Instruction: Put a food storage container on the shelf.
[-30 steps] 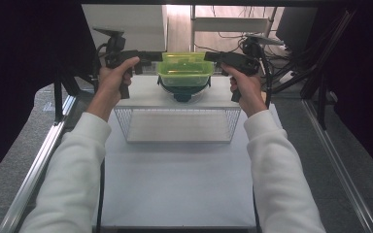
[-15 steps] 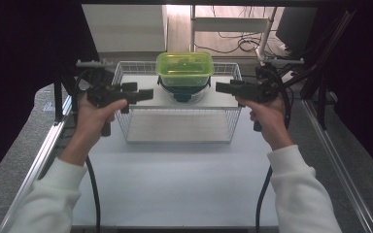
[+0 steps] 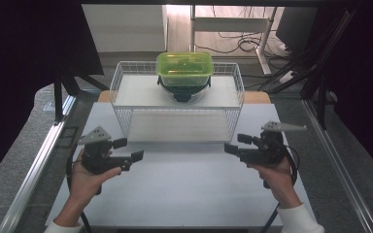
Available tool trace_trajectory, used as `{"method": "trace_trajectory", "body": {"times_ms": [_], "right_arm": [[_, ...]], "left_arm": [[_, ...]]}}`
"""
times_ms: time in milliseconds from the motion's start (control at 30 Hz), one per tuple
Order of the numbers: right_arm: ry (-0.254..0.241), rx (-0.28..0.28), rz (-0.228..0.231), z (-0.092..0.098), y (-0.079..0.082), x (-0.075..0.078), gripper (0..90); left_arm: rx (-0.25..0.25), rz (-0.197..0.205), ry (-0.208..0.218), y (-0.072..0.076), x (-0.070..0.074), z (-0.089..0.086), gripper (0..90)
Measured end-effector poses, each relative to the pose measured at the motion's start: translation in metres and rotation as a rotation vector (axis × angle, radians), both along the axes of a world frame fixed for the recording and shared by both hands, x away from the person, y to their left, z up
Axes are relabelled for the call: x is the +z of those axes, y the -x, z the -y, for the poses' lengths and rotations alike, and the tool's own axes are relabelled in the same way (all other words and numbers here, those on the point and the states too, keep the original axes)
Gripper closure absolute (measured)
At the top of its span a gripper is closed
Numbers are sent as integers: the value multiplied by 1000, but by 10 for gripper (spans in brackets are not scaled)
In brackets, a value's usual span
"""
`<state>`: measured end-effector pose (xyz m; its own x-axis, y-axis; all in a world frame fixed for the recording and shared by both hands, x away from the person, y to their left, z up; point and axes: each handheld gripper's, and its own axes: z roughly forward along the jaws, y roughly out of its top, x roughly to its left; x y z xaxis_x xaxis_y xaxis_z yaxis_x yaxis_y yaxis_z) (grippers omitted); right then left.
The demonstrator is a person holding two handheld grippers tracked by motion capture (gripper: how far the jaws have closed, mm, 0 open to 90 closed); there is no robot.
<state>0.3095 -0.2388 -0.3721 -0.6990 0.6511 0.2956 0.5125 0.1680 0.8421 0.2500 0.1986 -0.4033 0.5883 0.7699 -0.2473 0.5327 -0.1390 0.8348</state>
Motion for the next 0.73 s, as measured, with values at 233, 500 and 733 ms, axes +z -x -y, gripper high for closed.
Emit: {"method": "trace_trajectory", "body": {"times_ms": [233, 500, 733], "right_arm": [[73, -16, -6, 0, 29, -47, 249], [131, -17, -57, -5, 36, -86, 252], [114, -34, -3, 1, 37, -82, 210]], "left_arm": [[5, -82, -27, 17, -50, -1, 214], [29, -127, -73, 20, -70, -1, 216], [42, -109, -82, 18, -70, -4, 211]]}}
